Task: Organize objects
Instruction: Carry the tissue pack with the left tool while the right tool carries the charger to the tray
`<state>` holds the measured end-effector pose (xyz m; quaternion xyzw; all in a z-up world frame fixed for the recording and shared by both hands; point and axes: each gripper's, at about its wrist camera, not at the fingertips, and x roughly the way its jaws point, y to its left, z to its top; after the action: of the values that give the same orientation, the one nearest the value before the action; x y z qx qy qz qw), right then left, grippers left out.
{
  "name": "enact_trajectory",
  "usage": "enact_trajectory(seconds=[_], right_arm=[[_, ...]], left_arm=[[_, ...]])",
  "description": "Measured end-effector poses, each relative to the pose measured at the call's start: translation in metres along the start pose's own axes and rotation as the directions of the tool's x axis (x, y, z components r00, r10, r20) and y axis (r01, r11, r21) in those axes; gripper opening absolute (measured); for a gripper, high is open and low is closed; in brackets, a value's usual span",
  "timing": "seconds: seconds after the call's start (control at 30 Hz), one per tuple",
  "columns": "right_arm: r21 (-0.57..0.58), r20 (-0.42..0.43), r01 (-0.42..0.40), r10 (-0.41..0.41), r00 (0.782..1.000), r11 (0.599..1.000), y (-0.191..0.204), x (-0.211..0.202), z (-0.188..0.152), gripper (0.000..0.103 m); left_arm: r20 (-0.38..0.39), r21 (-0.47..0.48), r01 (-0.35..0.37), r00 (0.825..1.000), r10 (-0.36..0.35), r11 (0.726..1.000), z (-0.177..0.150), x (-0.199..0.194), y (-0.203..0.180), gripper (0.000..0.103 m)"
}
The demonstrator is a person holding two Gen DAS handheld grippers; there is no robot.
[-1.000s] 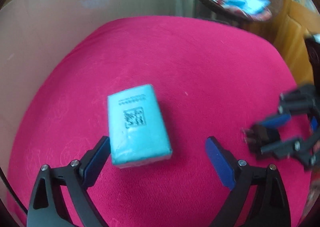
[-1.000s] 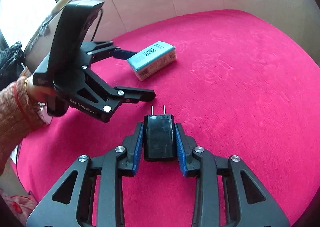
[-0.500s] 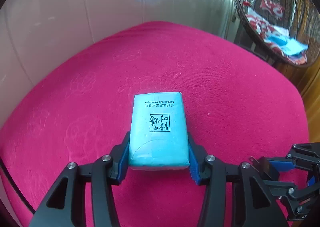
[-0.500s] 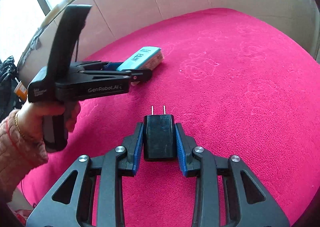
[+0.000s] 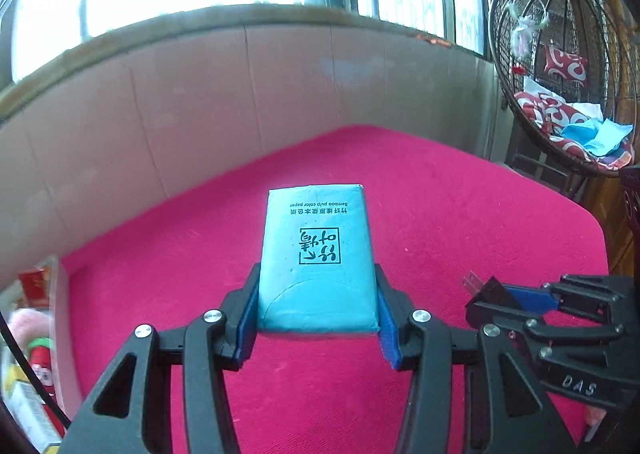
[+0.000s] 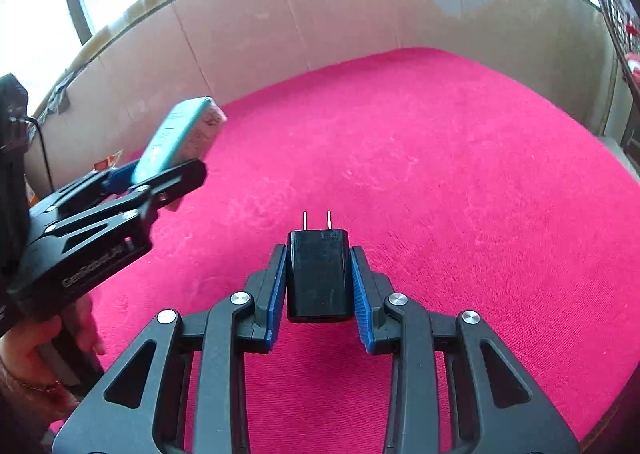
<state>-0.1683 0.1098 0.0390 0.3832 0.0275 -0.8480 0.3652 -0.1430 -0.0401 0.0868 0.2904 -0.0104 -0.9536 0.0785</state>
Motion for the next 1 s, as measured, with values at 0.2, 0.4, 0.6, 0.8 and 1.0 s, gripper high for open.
enact_trajectory(seconds=[0.2,0.4,0.6,0.8,1.0], right_arm=[[-0.029,0.034,0.005,-0.004,0.999,1.0,0.008,-0.011,0.008,0.029],[-0.061,0.036,0.006,-0.003,0.999,0.998,0.022,-0.017,0.013,0.03],[-0.103,0.052,-0.009,0.014,0.999,0.995,0.045,-0.031,0.01,0.03],[-0.138,0.062,-0.015,0.023,0.998,0.99,0.063,-0.034,0.015,0.03],[-0.177,0.071,-0.028,0.041,0.997,0.984,0.085,-0.037,0.02,0.03]], left_arm=[[-0.01,-0.076,-0.028,1.0,0.028,0.997,-0.004,-0.024,0.009,0.049],[0.006,-0.1,-0.082,0.997,0.083,0.992,-0.01,-0.045,0.02,0.049],[0.031,-0.142,-0.098,0.994,0.103,0.985,-0.013,-0.058,0.036,0.049],[0.048,-0.176,-0.116,0.991,0.126,0.978,-0.017,-0.07,0.053,0.049],[0.061,-0.208,-0.132,0.987,0.147,0.969,-0.021,-0.08,0.069,0.049]])
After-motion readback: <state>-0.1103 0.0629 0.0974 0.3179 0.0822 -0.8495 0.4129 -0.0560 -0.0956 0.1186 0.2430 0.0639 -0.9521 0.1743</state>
